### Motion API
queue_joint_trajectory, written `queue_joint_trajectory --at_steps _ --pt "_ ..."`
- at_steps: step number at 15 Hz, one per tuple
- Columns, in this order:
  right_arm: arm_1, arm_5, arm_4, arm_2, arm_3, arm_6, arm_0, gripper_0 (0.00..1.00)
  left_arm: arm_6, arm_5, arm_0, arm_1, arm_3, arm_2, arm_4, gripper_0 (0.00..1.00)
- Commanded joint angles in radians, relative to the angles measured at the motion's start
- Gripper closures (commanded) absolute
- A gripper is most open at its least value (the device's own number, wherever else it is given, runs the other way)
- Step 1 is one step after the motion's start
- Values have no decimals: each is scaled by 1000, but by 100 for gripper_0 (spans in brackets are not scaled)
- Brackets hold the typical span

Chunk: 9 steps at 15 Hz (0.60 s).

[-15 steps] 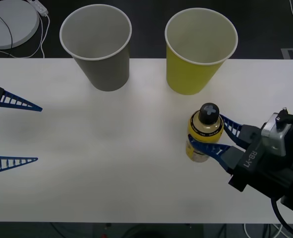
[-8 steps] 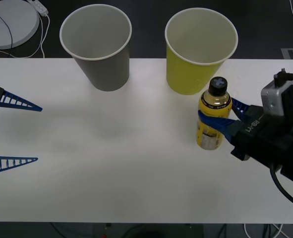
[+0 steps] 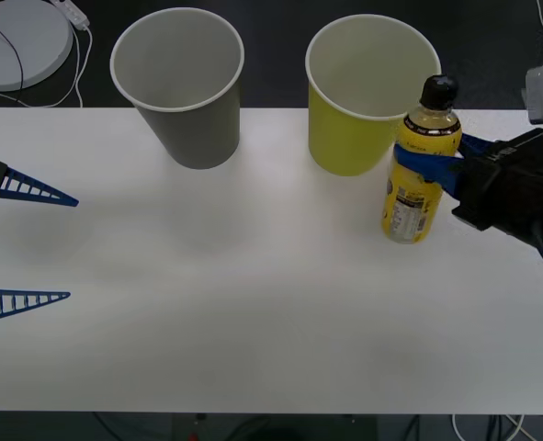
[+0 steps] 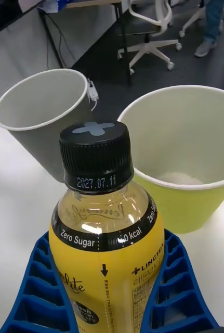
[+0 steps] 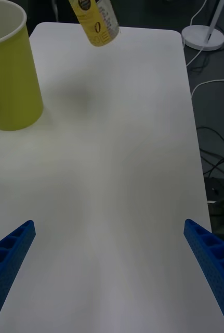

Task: Put the can into the green bin and the plastic bottle into the gray bin

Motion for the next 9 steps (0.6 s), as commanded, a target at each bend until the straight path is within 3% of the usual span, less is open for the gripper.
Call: queue_joint_trajectory --at_steps 1,5,9 --pt "-17 45 -136 -72 0 2 -27 100 0 0 0 0 0 0 0 0" --pt "-54 98 -333 -159 0 5 -98 100 0 0 0 0 0 0 0 0" --pt "-108 166 -466 -161 0 10 -239 100 0 0 0 0 0 0 0 0"
